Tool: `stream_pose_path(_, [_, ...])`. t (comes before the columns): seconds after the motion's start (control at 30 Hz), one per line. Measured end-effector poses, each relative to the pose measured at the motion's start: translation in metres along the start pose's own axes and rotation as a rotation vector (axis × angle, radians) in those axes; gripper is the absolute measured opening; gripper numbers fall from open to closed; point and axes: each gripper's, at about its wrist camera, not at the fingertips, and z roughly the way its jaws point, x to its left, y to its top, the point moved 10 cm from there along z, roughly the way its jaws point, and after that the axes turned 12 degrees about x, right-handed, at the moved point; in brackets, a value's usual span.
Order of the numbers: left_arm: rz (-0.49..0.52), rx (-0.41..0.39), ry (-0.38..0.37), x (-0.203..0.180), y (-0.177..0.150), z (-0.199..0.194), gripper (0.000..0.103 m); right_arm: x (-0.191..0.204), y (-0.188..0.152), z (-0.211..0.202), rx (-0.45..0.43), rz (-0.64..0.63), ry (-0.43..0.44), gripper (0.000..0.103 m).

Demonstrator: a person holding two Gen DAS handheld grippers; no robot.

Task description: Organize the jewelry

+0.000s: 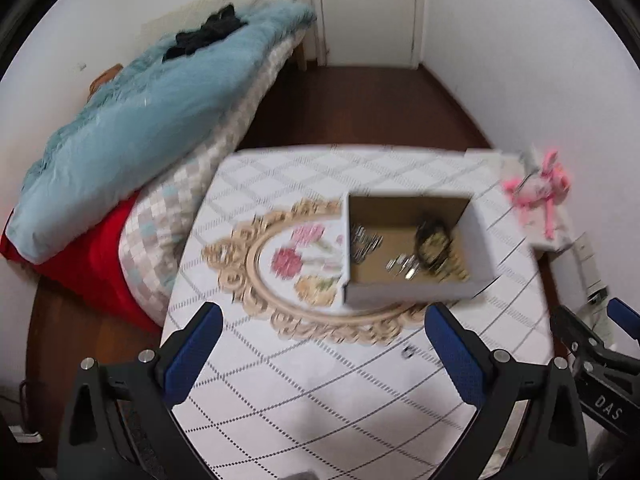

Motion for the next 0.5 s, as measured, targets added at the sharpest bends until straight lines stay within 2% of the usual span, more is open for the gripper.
stream_pose_path(0.13, [-0.009,0.096,0.056,0.010,-0.025,0.046,0.103,0.014,-0.027,0.053,0.101,-0.021,0.045,0.097])
stream_pose_path(0.17, [-0.009,0.114,0.069,0.013,-0.031,0.056,0.103,0.021,-0.037,0.071,0.135,-0.028,0.075,0.090])
stream_pose_path(0.2, [-0.011,0.134,0.078,0.016,-0.037,0.066,0.103,0.026,-0.045,0.084,0.161,-0.034,0.086,0.078])
stream_pose_path(0.27, [-0.014,0.174,0.096,0.021,-0.050,0.085,0.103,0.037,-0.059,0.108,0.202,-0.047,0.128,0.065])
stream_pose_path(0.33, [-0.023,0.211,0.097,0.027,-0.062,0.101,0.103,0.048,-0.073,0.131,0.232,-0.056,0.166,0.059])
stream_pose_path(0.43, [-0.027,0.253,0.110,0.034,-0.076,0.116,0.103,0.062,-0.084,0.150,0.233,-0.041,0.219,0.055])
stream_pose_path(0.5, [-0.029,0.265,0.116,0.037,-0.082,0.121,0.103,0.066,-0.084,0.153,0.204,-0.041,0.208,0.045])
